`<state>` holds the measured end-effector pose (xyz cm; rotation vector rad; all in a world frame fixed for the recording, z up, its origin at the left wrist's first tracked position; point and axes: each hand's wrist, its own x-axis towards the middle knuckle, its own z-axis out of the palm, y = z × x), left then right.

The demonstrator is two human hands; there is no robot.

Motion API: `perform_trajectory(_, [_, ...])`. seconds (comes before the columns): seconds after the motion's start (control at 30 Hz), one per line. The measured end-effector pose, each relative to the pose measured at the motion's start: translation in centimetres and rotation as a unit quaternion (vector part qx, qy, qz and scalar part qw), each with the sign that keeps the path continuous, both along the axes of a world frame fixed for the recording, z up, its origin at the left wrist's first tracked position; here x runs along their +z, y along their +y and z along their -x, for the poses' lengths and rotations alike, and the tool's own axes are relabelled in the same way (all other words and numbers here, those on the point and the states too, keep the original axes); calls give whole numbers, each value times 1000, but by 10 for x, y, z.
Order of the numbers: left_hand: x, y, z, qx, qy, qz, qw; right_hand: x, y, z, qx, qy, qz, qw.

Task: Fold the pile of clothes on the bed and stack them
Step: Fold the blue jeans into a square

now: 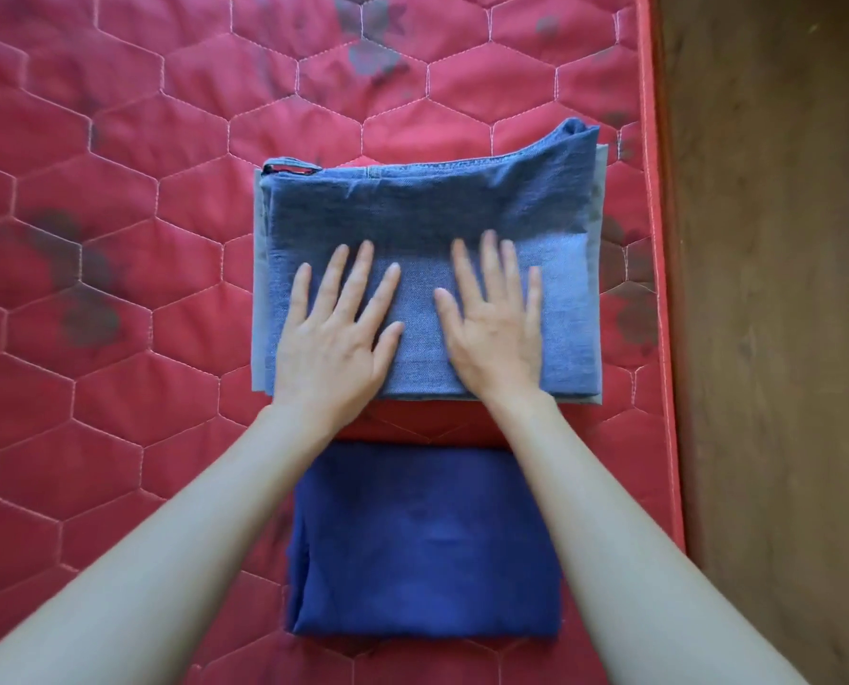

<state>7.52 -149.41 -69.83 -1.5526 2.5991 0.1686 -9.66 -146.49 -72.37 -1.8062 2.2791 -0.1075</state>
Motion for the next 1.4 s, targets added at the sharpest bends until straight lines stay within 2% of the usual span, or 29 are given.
perform_trajectory(0.1, [-2,2,-26,47,18,17,999,-4,22,32,-67,69,-22,995])
perform_trajectory(0.17, [0,3,-33,73,18,20,997,0,27,38,-76,88,-47,992])
perform_trajectory(0.23, [2,-4,-29,54,13,43,998,8,19,34,-71,86,-44,993])
perform_trajectory(0.33, [3,-27,-6,-16,12,93,995,17,-12,15,18,39,20,999])
perform_trajectory(0.4, [0,-46,6,-34,15,85,996,18,-35,-2,81,10,41,996])
perform_trajectory(0.47, [-6,-61,7,-37,9,73,997,9,-51,-7,108,19,30,994])
perform_trajectory(0.53, [-13,-71,1,-27,11,81,996,-3,-55,9,67,41,10,997])
perform_trajectory(0.63, [-15,-78,-12,59,54,74,994,-11,-43,43,-47,68,-18,996])
perform_trajectory(0.73, [-9,-75,-21,134,79,40,987,-1,-31,55,-93,72,-69,991])
perform_trajectory(0.83, [7,-64,-29,156,76,9,985,21,-30,43,-126,36,-80,988])
perform_trajectory(0.93, [25,-38,-47,142,129,-10,981,48,-18,8,-87,-24,-8,996])
perform_trajectory(1.0, [35,-10,-70,130,171,-14,977,65,3,-24,-45,-30,39,998])
perform_trajectory(1.1, [40,43,-125,127,161,5,979,78,45,-80,24,-35,94,995])
perform_trajectory(1.4, [51,211,-336,211,83,5,974,87,161,-283,170,-16,37,985])
